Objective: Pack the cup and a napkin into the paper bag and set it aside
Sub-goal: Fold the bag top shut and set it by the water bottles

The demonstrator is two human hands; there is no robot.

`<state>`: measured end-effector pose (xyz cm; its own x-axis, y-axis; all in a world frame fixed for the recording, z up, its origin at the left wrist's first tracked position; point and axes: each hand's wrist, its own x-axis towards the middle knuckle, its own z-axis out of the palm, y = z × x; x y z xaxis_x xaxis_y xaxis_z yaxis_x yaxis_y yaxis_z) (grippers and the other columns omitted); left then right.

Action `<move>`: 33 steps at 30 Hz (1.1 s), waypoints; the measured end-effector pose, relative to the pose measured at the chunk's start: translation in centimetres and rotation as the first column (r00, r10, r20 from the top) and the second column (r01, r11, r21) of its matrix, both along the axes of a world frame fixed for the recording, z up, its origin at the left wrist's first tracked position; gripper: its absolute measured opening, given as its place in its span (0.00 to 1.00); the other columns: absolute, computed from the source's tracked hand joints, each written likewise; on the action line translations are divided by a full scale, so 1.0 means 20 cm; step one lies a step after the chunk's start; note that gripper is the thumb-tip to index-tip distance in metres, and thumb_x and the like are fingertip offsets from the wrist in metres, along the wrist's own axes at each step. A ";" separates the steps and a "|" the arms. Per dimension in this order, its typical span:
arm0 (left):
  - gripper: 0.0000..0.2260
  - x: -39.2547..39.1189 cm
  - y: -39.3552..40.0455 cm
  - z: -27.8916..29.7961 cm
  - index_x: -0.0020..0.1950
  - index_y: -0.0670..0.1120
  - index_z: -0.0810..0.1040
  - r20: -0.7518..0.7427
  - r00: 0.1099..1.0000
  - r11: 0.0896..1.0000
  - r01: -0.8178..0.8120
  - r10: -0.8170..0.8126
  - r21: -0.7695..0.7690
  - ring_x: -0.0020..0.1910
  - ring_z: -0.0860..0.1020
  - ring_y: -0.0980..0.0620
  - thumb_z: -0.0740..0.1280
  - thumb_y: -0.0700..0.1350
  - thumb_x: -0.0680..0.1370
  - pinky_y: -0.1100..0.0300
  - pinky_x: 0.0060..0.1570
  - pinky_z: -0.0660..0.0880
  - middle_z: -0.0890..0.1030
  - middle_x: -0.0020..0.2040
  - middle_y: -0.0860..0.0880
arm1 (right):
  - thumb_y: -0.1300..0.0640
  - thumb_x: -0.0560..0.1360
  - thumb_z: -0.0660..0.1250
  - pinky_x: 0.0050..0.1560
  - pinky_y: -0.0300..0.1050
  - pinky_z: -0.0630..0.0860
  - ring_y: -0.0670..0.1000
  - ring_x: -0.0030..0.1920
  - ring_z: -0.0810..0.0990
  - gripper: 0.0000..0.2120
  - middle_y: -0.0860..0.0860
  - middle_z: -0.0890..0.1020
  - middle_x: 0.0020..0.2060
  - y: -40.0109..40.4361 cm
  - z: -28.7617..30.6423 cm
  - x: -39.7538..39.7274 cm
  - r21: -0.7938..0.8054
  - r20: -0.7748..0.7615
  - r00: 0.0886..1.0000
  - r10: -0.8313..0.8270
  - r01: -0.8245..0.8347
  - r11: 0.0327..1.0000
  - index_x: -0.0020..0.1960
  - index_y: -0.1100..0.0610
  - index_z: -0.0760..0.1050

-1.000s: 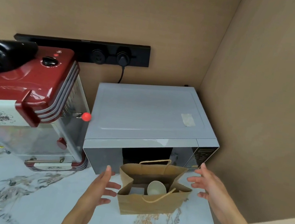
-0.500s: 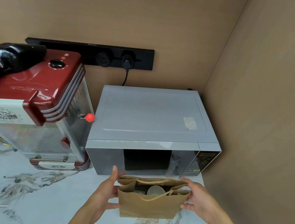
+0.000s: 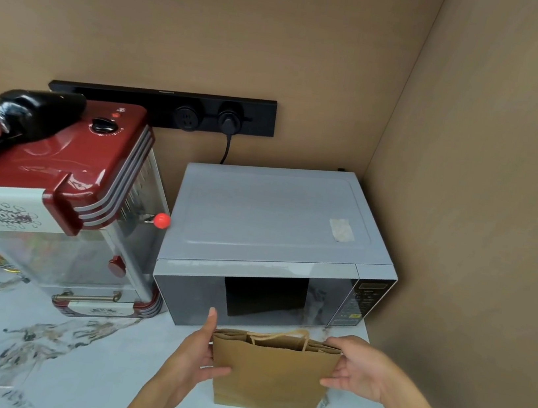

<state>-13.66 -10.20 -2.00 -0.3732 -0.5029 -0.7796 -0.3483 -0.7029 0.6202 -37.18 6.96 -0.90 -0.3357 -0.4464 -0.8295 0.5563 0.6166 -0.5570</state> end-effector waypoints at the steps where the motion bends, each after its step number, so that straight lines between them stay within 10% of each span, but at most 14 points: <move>1: 0.33 0.00 0.00 -0.01 0.68 0.43 0.74 -0.016 1.000 1.000 0.002 -0.001 0.012 0.56 0.82 0.41 0.62 0.67 0.75 0.45 0.51 0.84 0.83 0.58 0.38 | 0.62 0.81 0.65 0.58 0.63 0.81 0.64 0.51 0.85 0.14 0.67 0.85 0.52 0.00 -0.01 0.00 -0.018 0.023 0.999 -0.038 0.038 0.999 0.66 0.65 0.71; 15: 0.14 0.04 -0.01 -0.02 0.59 0.35 0.76 -0.073 0.992 0.993 -0.099 0.104 0.070 0.49 0.86 0.38 0.63 0.46 0.84 0.51 0.37 0.85 0.85 0.52 0.33 | 0.82 0.75 0.62 0.33 0.53 0.86 0.72 0.57 0.81 0.11 0.73 0.76 0.59 0.06 -0.09 0.02 -0.108 0.047 0.988 -0.146 0.150 0.983 0.56 0.77 0.74; 23: 0.06 0.15 0.01 -0.08 0.45 0.45 0.88 0.002 0.957 0.920 0.278 -0.289 -0.276 0.53 0.82 0.44 0.74 0.35 0.74 0.59 0.50 0.77 0.87 0.50 0.41 | 0.79 0.67 0.74 0.40 0.35 0.79 0.48 0.50 0.82 0.19 0.62 0.83 0.52 0.11 -0.10 0.06 -0.071 -0.210 0.970 0.121 -0.138 0.988 0.56 0.66 0.82; 29: 0.10 0.12 0.07 -0.15 0.48 0.51 0.88 0.112 0.958 0.860 0.287 -0.265 -0.422 0.53 0.80 0.47 0.74 0.36 0.75 0.64 0.48 0.74 0.83 0.54 0.48 | 0.70 0.72 0.75 0.49 0.37 0.78 0.53 0.50 0.84 0.14 0.57 0.86 0.50 0.09 -0.15 0.13 -0.040 -0.453 0.870 0.195 -0.239 0.970 0.56 0.60 0.84; 33: 0.09 0.10 0.07 -0.19 0.49 0.53 0.88 0.368 0.893 0.598 0.448 -0.260 -0.665 0.52 0.75 0.52 0.76 0.40 0.74 0.68 0.51 0.68 0.75 0.51 0.50 | 0.57 0.75 0.75 0.65 0.40 0.71 0.49 0.63 0.77 0.11 0.48 0.84 0.59 0.06 -0.19 0.16 0.155 -0.668 0.643 0.375 -0.373 0.915 0.57 0.49 0.85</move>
<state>-11.60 -8.80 -5.70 -0.5220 -0.7946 -0.3100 -0.6551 0.1408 0.7423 -33.99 8.18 -4.66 -0.6044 -0.6585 -0.4484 -0.2453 0.6893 -0.6816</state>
